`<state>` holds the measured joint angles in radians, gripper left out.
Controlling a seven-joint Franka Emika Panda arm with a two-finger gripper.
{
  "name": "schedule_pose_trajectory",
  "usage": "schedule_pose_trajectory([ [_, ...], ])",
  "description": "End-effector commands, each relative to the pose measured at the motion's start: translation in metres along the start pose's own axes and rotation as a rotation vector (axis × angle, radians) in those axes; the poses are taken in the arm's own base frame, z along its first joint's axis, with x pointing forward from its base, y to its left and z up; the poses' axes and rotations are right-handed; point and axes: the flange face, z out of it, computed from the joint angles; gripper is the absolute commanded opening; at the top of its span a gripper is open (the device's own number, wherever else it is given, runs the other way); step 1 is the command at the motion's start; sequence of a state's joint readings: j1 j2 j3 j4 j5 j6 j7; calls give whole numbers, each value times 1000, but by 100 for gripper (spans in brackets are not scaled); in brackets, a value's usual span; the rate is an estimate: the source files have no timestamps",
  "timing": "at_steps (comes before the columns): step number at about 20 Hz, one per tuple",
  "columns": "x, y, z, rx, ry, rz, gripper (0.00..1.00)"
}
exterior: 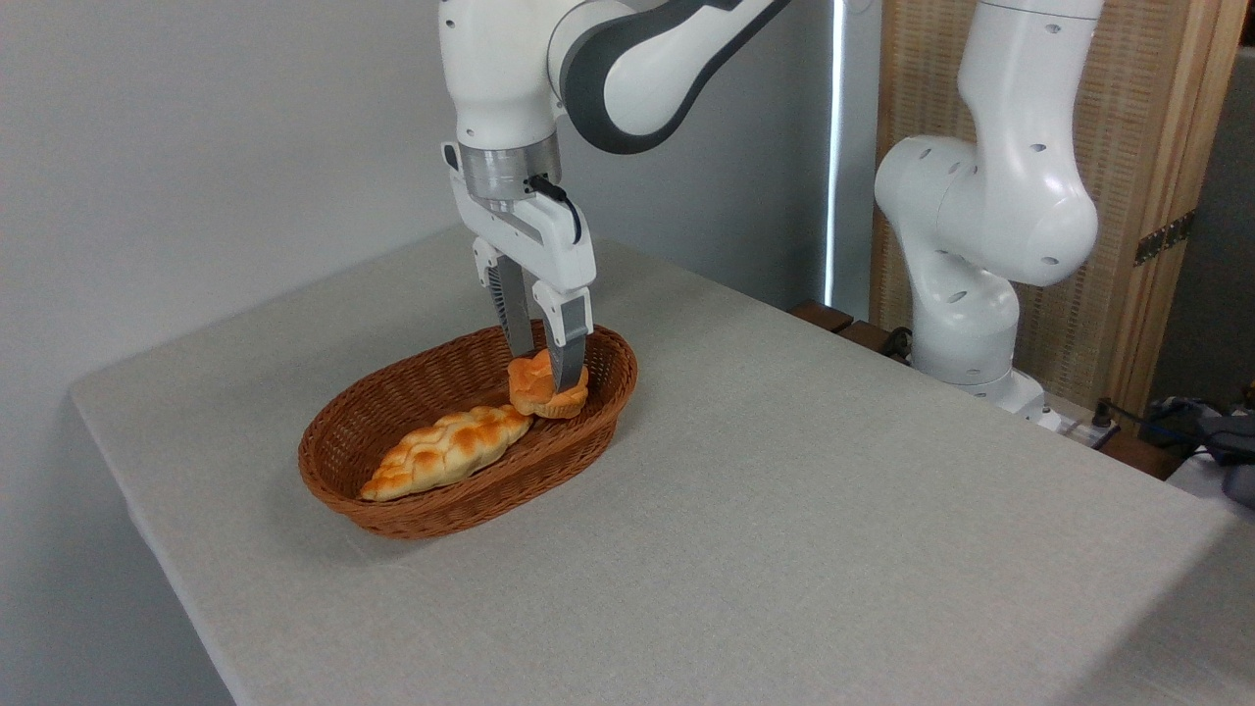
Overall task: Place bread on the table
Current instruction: 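Lower the gripper around the small orange bun, then close the gripper fingers on the orange bun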
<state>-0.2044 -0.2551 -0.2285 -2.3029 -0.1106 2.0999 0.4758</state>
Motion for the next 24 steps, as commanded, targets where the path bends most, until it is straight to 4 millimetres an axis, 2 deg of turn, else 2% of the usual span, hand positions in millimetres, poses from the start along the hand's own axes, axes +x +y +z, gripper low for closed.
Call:
schedule_pose_trajectory([
  [1,-5,-2,-4,32,5,87,100],
  [12,-7,-5,-4,52,-12,106,100],
  [18,-14,-5,10,56,-46,110,100],
  [24,-15,-5,14,58,-38,109,100],
])
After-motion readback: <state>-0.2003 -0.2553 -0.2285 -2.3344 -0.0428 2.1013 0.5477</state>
